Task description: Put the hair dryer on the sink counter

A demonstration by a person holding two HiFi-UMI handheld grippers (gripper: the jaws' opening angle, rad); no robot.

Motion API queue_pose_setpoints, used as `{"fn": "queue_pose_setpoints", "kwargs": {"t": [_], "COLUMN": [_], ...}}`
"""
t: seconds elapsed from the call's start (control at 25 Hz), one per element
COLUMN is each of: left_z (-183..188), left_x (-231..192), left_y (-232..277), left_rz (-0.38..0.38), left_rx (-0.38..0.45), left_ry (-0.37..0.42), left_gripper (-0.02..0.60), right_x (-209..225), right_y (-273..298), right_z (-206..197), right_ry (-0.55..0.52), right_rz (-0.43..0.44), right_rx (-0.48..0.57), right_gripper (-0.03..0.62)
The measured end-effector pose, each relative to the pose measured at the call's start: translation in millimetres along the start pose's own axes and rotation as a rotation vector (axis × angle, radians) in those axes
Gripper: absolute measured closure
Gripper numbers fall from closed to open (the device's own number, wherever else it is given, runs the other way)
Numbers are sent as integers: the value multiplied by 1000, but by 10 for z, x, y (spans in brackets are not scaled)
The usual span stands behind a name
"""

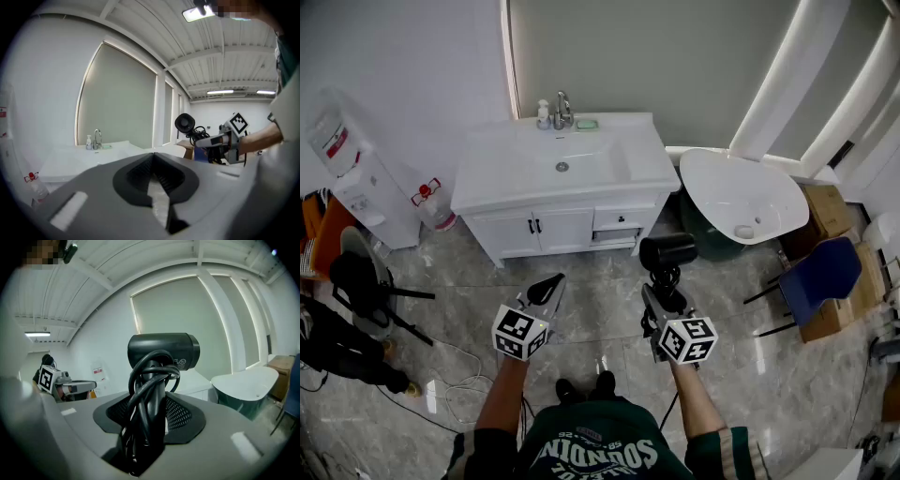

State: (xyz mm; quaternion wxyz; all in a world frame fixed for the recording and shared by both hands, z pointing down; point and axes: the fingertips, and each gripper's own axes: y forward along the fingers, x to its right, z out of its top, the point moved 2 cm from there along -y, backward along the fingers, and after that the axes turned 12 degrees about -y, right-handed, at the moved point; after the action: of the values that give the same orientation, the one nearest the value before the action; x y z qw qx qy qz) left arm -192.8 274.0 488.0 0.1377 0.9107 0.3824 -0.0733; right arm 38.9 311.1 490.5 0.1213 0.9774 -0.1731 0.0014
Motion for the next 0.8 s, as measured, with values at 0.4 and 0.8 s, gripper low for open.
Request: {"fn": "queue_pose_setpoints", "kwargs": {"t": [0.4,0.8], "left_z": [-85,-36], "left_x": [66,148], "left_y": [73,342], "left_rz": [20,24], "left_rx": [-9,-3], "left_ry": [-34,-38], "left_gripper": [529,529], "right_x": [27,297], "right_y": [54,61], "right_z": [41,46], "right_ry": [-42,-46], "right_rz": [27,44], "right_rx": [0,4], "right_gripper": [399,399]}}
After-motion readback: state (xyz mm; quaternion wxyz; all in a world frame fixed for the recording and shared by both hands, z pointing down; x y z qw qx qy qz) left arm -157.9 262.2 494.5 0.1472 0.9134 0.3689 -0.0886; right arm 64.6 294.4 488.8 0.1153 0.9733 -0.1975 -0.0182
